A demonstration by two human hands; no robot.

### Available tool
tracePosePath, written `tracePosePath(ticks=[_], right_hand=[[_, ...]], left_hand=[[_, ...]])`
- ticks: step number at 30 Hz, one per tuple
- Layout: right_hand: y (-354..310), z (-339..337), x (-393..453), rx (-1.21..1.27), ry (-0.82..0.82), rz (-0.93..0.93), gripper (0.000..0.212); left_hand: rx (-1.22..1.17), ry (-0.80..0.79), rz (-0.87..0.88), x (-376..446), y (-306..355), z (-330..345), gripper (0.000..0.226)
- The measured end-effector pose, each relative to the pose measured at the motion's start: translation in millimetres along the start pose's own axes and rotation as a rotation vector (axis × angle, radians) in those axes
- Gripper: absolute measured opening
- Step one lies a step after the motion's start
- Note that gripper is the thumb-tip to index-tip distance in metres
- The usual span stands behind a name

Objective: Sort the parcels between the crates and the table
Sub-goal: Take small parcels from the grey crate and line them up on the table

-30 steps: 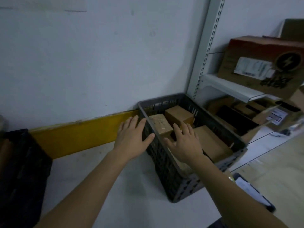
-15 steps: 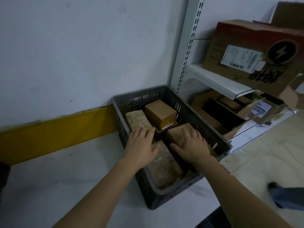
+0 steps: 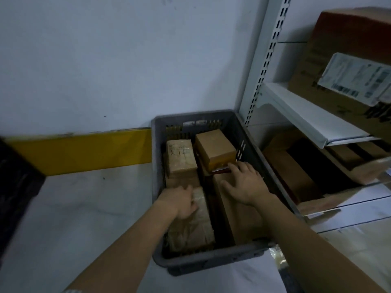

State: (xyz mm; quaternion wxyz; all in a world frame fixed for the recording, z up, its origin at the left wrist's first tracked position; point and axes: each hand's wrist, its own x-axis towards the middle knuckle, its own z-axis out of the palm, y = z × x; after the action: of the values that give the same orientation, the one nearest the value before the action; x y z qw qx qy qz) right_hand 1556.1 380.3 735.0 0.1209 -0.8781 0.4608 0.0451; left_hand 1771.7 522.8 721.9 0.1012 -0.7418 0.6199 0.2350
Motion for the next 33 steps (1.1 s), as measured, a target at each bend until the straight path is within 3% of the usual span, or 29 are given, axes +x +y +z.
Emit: tracePosePath(ticks=[7, 11, 13, 16, 20, 24, 27, 33], right_hand=[[9, 1, 21, -0.082, -0.138, -0.128, 0.086], [11, -10, 24, -0.091, -0.138, -0.165, 0.072], [14, -25, 25, -0.066, -0.131, -0.189, 0.065], [16, -54, 26, 0.012, -0.168, -0.216, 0.056], [18, -74, 25, 0.084, -0.247, -0.188, 0.04], [20, -98, 17, 0.156, -0.199, -0.23, 0.026], [25, -129, 11, 0.187, -0.132, -0.213, 0.035], [30, -199, 0, 0.208, 0.061, -0.166, 0.042]], left_hand=[[-0.047, 0.038, 0.033, -11, -4, -24, 0.058], [-0.293, -0.004, 0.114, -29, -17, -48, 0.044], [-0.388, -0.085, 0.105, -37, -15, -54, 0.048], [-0.326, -0.137, 0.076, -39, -6, -58, 0.066], [-0.206, -0.079, 0.056, -35, -5, -62, 0.09], [-0.413, 0.001, 0.064, -33, -17, -65, 0.084], [-0.497, 0.17, 0.058, -38, -24, -83, 0.082], [-0.769, 0.351, -0.03, -68, -51, -117, 0.079]])
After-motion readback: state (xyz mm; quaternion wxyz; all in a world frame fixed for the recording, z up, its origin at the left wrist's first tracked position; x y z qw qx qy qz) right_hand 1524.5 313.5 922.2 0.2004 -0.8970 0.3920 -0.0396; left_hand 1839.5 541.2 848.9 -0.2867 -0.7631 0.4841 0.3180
